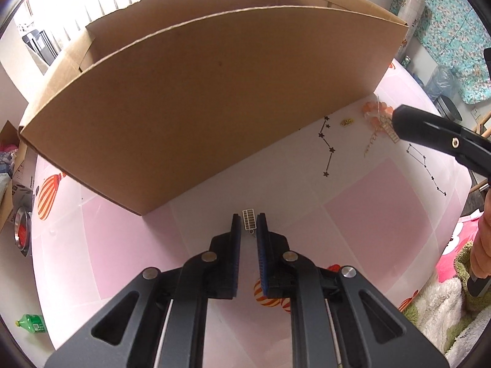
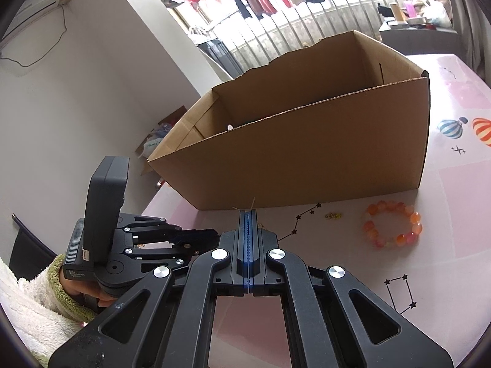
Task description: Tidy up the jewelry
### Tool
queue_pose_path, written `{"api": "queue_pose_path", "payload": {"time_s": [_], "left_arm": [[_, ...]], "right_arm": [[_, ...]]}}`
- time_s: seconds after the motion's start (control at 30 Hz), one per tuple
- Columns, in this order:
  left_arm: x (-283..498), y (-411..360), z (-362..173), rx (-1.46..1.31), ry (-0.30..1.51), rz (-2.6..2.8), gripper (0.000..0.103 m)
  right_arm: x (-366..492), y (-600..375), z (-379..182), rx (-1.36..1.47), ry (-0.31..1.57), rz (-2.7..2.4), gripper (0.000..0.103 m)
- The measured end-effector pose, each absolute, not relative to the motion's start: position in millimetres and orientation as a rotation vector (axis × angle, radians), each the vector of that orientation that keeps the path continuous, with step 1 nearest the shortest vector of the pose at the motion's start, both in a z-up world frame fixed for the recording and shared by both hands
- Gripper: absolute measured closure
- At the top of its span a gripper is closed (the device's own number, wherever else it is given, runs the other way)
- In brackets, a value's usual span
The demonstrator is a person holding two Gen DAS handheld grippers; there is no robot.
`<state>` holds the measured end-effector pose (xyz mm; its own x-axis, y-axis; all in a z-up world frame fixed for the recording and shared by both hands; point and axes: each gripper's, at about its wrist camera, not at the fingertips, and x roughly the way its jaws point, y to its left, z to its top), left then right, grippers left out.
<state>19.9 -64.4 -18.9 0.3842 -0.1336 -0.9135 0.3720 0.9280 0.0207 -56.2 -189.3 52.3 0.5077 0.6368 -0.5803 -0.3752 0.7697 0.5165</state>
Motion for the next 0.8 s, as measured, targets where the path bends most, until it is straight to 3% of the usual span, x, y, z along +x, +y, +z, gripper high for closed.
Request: {"api": "queue_pose_path", "payload": {"time_s": [0.17,0.23,0.6,0.8], "left_arm": [[19.6,-70.8,-20.1,0.265,1.135,-0.329,0.093],[16.5,-71.4,-19.9,0.276,1.128,-0.332,0.099],[-5.6,-69.3,-3.4,0.275,1.043,-0.348,0.099],[-24.6,-57.3,52.1,0.203,0.896,-0.414,0.099]], "right_arm": [[-56.4,-193.1,48.9,0.365,0.838,0.63,0.103],[-57.0,-196.0,47.6,0.374,0.837,0.626,0.103],[-57.9,-196.6,51.4,0.376,0.827,0.605,0.103],[-58.1,-197.8,84.0,0.364,0.754,0.646,0.103]]}}
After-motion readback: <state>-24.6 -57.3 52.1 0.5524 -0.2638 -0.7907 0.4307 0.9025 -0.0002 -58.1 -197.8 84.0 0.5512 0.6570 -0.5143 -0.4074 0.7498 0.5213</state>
